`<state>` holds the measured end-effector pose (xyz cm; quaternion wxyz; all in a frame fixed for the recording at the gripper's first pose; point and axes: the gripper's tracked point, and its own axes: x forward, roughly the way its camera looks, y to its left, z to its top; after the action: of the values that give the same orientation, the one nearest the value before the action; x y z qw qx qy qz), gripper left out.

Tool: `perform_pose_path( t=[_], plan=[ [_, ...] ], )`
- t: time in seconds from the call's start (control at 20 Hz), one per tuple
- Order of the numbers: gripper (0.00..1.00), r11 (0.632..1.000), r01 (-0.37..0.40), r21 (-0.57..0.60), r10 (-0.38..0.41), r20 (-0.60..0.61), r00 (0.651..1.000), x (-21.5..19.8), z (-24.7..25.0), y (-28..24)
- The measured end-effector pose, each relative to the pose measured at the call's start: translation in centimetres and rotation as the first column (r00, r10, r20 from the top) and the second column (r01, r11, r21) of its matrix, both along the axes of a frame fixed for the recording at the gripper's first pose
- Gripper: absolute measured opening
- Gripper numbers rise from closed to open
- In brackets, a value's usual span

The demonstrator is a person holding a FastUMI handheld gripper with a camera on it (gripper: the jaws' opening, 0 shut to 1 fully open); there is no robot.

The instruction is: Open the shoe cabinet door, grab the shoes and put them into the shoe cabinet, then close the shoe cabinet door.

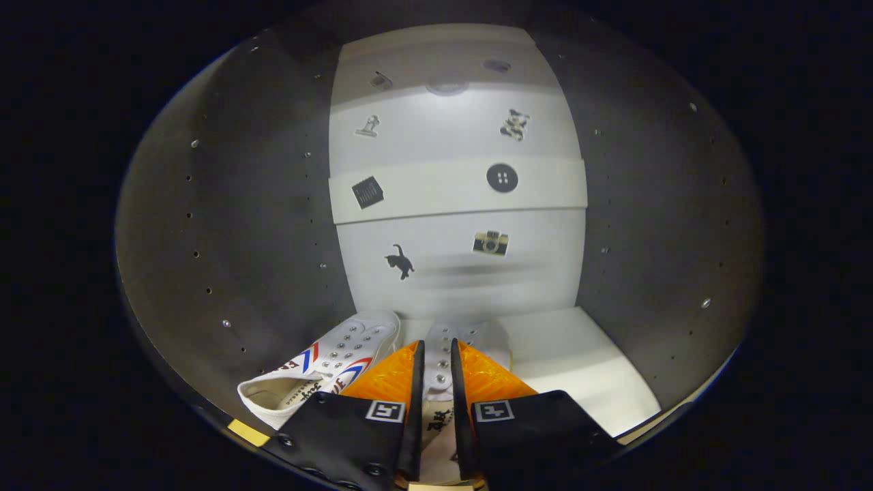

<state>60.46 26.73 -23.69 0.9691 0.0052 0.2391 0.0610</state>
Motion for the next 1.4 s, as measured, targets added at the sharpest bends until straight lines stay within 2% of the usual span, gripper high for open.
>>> perform_pose_path(
  t=[0.05, 0.25, 0.45, 0.8, 1.2, 1.4],
  plan=[
    [0.25, 1.000, -0.011, -0.021, 0.011, 0.017, 1.000, -0.5, 0.6, 0.4],
    [0.62, 0.999, -0.011, -0.032, 0.013, 0.080, 0.997, -4.9, 4.8, 0.8],
    [0.98, 1.000, -0.022, -0.010, 0.024, 0.175, 0.984, -11.2, 10.5, 0.8],
    [0.98, 0.998, -0.065, 0.015, 0.059, 0.269, 0.961, -22.1, 18.3, -0.6],
    [0.98, 0.985, -0.172, 0.013, 0.162, 0.261, 0.952, -34.5, 22.0, -2.3],
    [0.98, 0.982, -0.190, 0.022, 0.176, 0.282, 0.943, -39.5, 24.3, -4.8]
  ],
)
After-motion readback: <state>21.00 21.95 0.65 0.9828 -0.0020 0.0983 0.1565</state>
